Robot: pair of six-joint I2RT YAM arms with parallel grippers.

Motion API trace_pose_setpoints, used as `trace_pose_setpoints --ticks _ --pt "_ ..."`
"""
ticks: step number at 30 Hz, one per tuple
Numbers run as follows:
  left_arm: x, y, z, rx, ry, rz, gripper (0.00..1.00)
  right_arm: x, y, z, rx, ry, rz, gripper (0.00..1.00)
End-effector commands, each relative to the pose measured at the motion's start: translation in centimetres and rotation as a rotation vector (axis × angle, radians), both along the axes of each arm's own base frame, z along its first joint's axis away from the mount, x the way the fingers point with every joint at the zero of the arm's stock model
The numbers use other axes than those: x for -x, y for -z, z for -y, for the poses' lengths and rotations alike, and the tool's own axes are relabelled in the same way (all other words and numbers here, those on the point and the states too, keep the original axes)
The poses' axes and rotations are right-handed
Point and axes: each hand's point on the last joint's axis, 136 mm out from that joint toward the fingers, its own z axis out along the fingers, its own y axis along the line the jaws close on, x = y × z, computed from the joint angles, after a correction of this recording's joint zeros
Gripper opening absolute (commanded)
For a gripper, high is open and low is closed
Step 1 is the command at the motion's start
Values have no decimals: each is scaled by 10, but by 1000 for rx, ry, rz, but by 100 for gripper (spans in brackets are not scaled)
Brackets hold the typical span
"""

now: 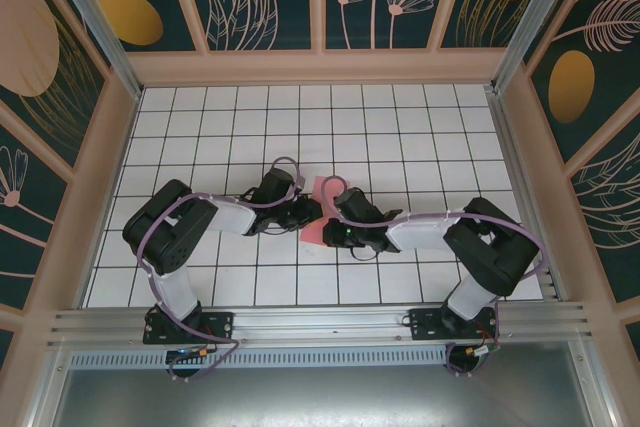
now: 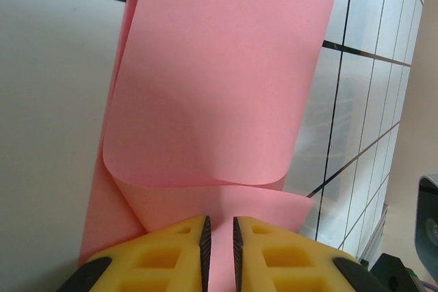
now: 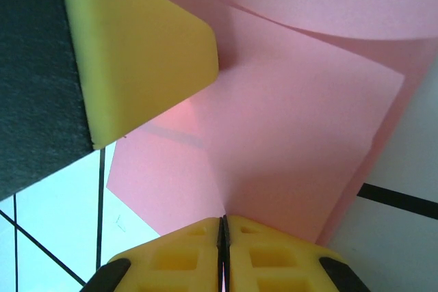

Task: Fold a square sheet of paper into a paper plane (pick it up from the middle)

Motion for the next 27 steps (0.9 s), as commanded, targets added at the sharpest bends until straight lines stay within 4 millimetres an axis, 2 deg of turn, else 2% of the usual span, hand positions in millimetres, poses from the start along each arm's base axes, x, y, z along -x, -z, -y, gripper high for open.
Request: trace_pose_setpoints --ticks 1,5,17,27 --pt "11 25 -13 -78 -2 -41 20 11 17 18 49 28 -58 13" --pt "12 27 -14 -86 -6 -44 19 14 15 16 18 28 -69 14" --pt "12 31 -19 -105 -29 -49 17 29 15 30 -2 43 -100 15" --pt "11 31 -19 -104 -27 -47 17 41 23 50 85 30 -116 15"
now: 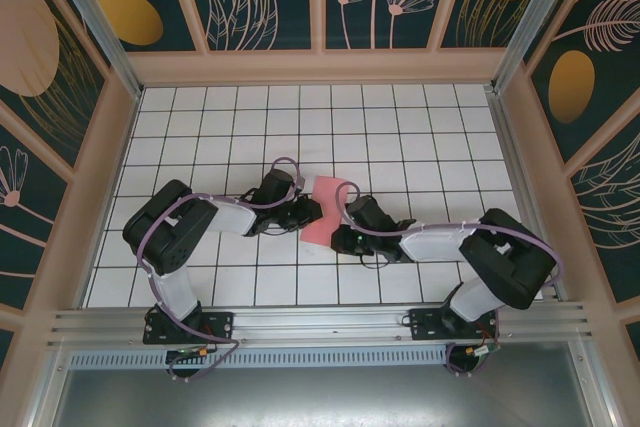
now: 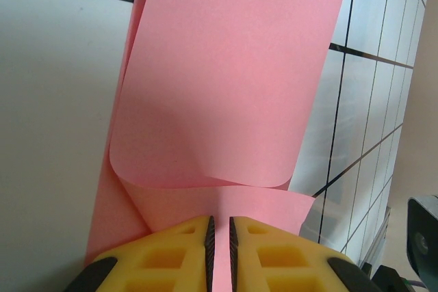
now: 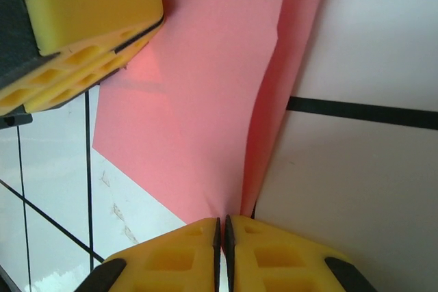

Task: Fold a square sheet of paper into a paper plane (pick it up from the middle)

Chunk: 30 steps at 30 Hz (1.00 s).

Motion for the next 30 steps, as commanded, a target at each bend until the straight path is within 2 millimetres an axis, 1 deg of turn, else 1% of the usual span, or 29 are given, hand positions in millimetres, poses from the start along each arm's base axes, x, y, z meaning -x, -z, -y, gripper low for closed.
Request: trace_pose_setpoints --ticks 1,4,6,9,12,14,16,19,22,24,27,30 --pt "12 28 -16 -94 -15 -51 18 20 22 31 139 -5 -79 15" --pt "12 28 -16 -96 -13 -49 18 14 12 30 146 -1 -51 15" --pt "12 28 -16 -96 -11 -47 18 8 -1 24 123 4 -22 15" --pt "12 27 -16 -99 -9 -42 17 -5 -26 15 73 20 38 13" --pt "12 26 -16 -100 -6 -42 18 -16 -52 -1 -2 18 89 11" --pt "11 26 -16 -99 -5 -39 18 -20 -62 -15 -60 4 90 10" --pt "11 25 -15 -98 -4 -39 18 -23 -60 -28 -80 -7 64 3" --pt "11 24 -14 -93 -2 -38 18 -27 -47 -37 -66 -6 21 3" --pt "10 24 -14 -92 0 -37 18 -28 -34 -38 -37 6 -10 3" --pt "11 23 -14 -90 2 -36 18 -28 -24 -34 -6 17 -32 4" --pt "11 24 -14 -90 3 -37 18 -22 -6 -20 53 36 -66 4" --pt "11 25 -14 -90 3 -38 18 -14 5 -10 80 38 -97 5"
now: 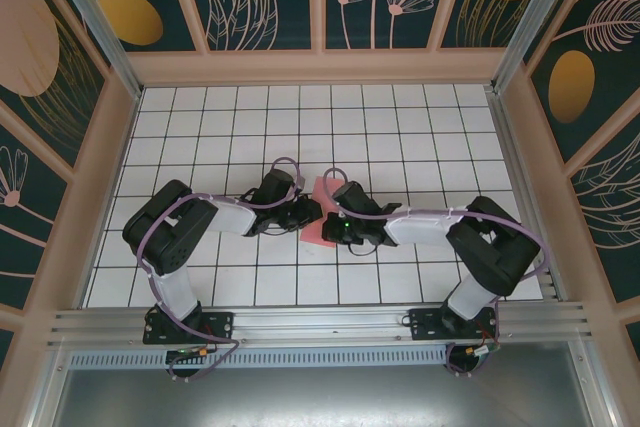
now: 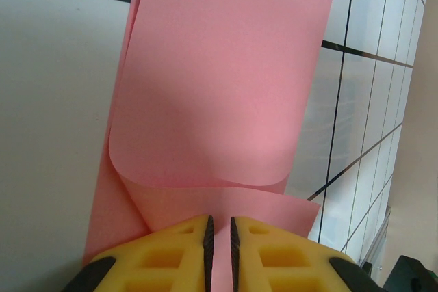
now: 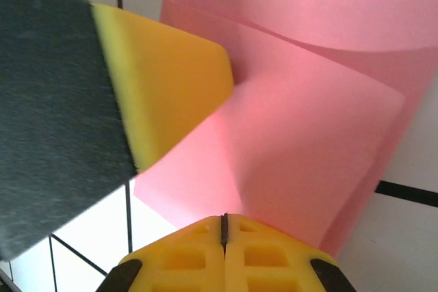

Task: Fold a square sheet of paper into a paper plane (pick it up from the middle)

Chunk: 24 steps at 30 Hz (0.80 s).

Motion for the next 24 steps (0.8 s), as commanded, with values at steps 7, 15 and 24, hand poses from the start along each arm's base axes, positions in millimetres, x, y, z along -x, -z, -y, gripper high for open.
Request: trace_pose_setpoints --ticks 7,15,24 --pt "11 28 -16 -98 -10 -47 18 28 25 32 67 17 -101 6" --pt "12 30 -17 -100 -13 -51 17 41 28 48 80 23 -123 8" --pt "11 29 -16 -97 -10 -49 18 29 1 44 39 35 -43 8"
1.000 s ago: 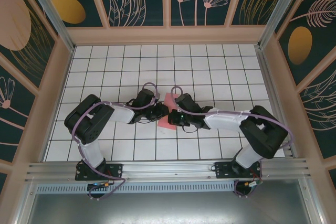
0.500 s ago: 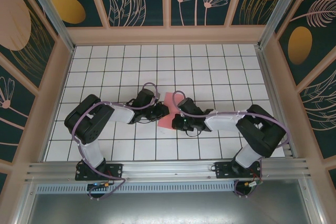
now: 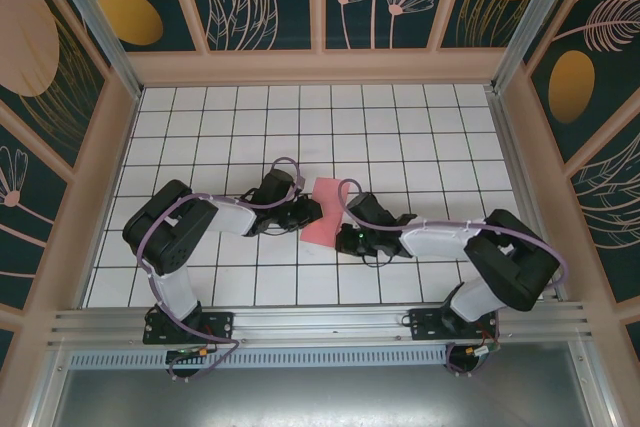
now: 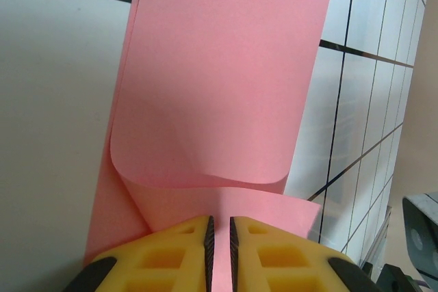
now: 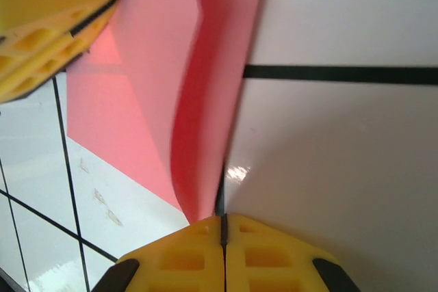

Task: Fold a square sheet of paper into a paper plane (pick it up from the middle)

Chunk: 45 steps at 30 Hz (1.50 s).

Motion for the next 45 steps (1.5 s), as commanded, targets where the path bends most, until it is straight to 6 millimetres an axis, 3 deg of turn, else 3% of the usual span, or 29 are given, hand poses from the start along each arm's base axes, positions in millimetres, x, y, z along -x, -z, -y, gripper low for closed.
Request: trace_pose_setpoints --ticks 1,4,8,14,17,24,30,40,45 --pt "12 29 -15 -96 -8 -49 18 -3 -15 4 -9 20 22 8" --pt "11 28 -15 -96 -7 -46 18 -15 -41 -15 -107 19 67 7" --pt "11 28 -15 -96 -7 -45 18 -28 -57 -35 -178 33 81 7" --pt "11 28 -14 -92 -6 -47 18 -33 -36 -58 -186 35 -21 6" --pt "11 27 -14 -90 -7 -45 18 -29 -18 -53 -153 54 -66 6" --pt "11 28 -15 -95 -9 -45 17 -7 18 -17 -75 102 -143 7" --pt "12 30 -16 -98 -15 -49 17 14 30 0 -69 112 -195 8" --pt "10 29 -16 -93 -20 -47 17 23 19 10 -126 151 -187 10" --pt "10 26 -14 -87 -10 -38 17 0 -31 -5 -238 140 -40 10"
